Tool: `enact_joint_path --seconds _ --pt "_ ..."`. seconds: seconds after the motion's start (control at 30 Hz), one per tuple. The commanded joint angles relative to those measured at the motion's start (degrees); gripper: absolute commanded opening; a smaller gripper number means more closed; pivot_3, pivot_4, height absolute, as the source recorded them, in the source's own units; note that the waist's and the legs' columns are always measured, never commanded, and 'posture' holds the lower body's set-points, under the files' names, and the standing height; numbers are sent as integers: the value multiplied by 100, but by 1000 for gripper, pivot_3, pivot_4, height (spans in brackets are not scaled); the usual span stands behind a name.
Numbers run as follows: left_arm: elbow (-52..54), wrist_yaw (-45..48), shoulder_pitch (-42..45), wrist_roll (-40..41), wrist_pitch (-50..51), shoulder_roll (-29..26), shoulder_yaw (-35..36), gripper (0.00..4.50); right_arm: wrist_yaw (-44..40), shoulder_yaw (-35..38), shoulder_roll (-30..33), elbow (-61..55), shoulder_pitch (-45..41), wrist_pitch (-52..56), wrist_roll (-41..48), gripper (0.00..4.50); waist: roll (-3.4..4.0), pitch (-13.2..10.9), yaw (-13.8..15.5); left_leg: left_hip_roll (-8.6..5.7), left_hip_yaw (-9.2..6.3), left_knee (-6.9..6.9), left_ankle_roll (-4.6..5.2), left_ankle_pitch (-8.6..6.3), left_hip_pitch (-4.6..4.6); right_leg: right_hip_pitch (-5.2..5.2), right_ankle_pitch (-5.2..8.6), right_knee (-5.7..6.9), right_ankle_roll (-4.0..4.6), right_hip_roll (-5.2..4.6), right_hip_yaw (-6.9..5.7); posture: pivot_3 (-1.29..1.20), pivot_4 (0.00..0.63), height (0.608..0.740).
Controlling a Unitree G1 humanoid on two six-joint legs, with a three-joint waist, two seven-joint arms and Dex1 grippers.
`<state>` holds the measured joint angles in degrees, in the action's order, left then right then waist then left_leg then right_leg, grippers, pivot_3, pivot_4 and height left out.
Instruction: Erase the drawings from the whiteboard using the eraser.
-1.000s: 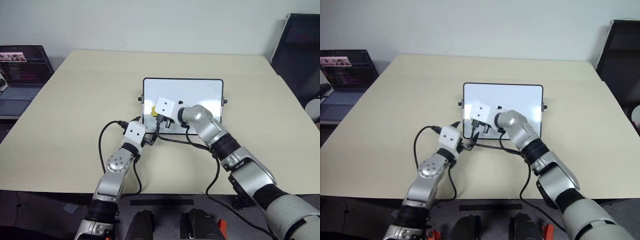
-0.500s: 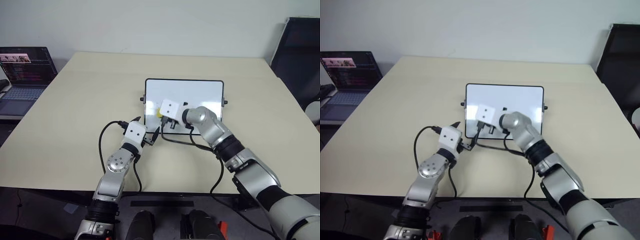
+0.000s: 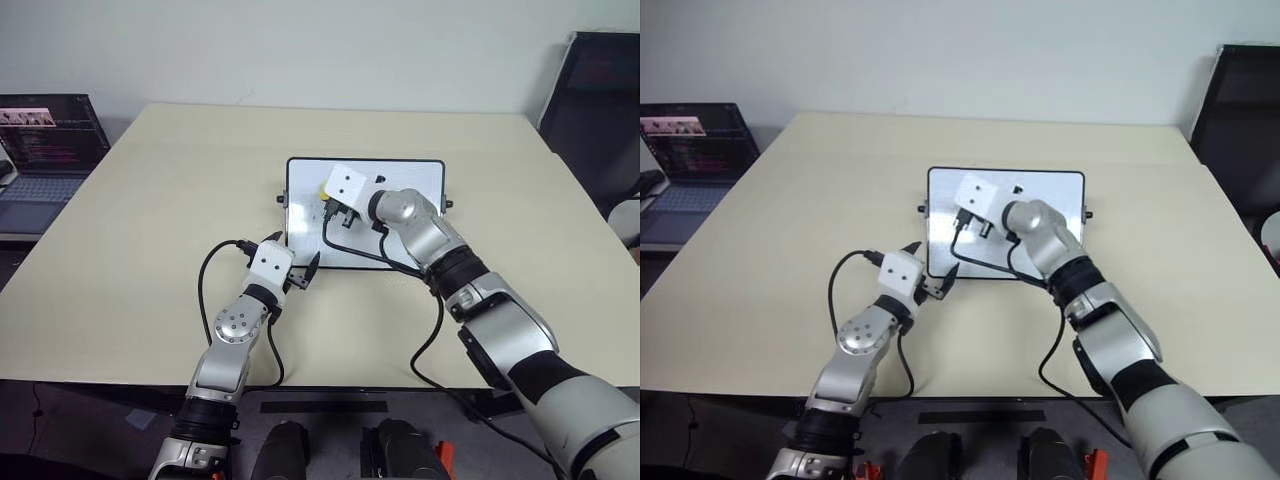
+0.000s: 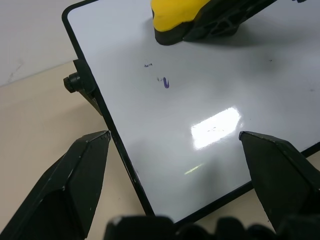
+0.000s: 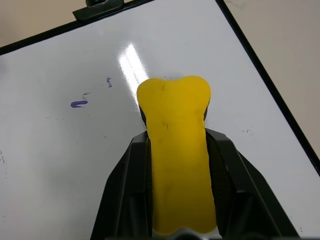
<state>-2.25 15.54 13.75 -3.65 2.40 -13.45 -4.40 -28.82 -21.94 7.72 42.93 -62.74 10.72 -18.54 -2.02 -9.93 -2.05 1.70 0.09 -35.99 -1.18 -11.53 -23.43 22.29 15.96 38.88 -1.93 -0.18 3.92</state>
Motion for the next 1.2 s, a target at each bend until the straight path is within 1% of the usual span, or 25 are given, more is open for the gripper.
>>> enact_joint_path --seconds 0.03,0.13,0.33,0.47,0.7,0.83,1.0,1.2 --pt "172 -40 45 -22 -81 15 -2 4500 -261 -249 -80 -405 497 228 -101 1123 0 0 -1 0 0 1 -1 0 0 0 0 0 0 0 0 0 150 740" --pt "214 -46 19 -29 -65 9 1 4500 -373 -375 -101 -789 792 360 -167 1123 1 0 -1 -1 0 3 -1 -1 0 1 4 0 -7 0 1 0 150 740" --pt "249 -50 -9 -32 -53 -8 15 4500 -463 -461 -87 -1126 968 551 -183 1123 1 -1 0 -1 -1 1 -1 -1 0 0 7 0 -11 0 0 0 150 740" --pt "231 -48 7 -33 -59 -6 10 4500 -326 -347 -88 -812 693 436 -178 1123 1 -1 0 0 -1 3 -1 -1 0 2 7 -1 -10 0 0 0 150 740" --pt "155 -42 92 -37 -91 14 -11 4500 220 -46 -171 493 -339 -126 -51 1123 2 -6 -1 0 -1 0 0 0 0 2 8 -2 -11 -1 -2 0 150 740" --pt "165 -41 89 -42 -89 25 -29 4500 348 28 -209 932 -584 -371 -33 1123 2 -7 0 -1 2 8 -2 -2 -5 6 3 -8 1 -1 1 0 150 740" --pt "148 -42 106 -42 -85 33 -33 4500 268 -9 -206 844 -391 -415 -66 1123 2 -7 -1 -1 -1 16 -5 -4 -9 8 3 -13 2 -2 0 0 150 740" --pt "146 -35 102 -36 -87 27 -33 4500 -281 -351 -24 -432 662 6 -225 1123 1 -6 0 -1 -4 15 -5 -4 -9 5 7 -15 -5 -2 -1 0 150 740"
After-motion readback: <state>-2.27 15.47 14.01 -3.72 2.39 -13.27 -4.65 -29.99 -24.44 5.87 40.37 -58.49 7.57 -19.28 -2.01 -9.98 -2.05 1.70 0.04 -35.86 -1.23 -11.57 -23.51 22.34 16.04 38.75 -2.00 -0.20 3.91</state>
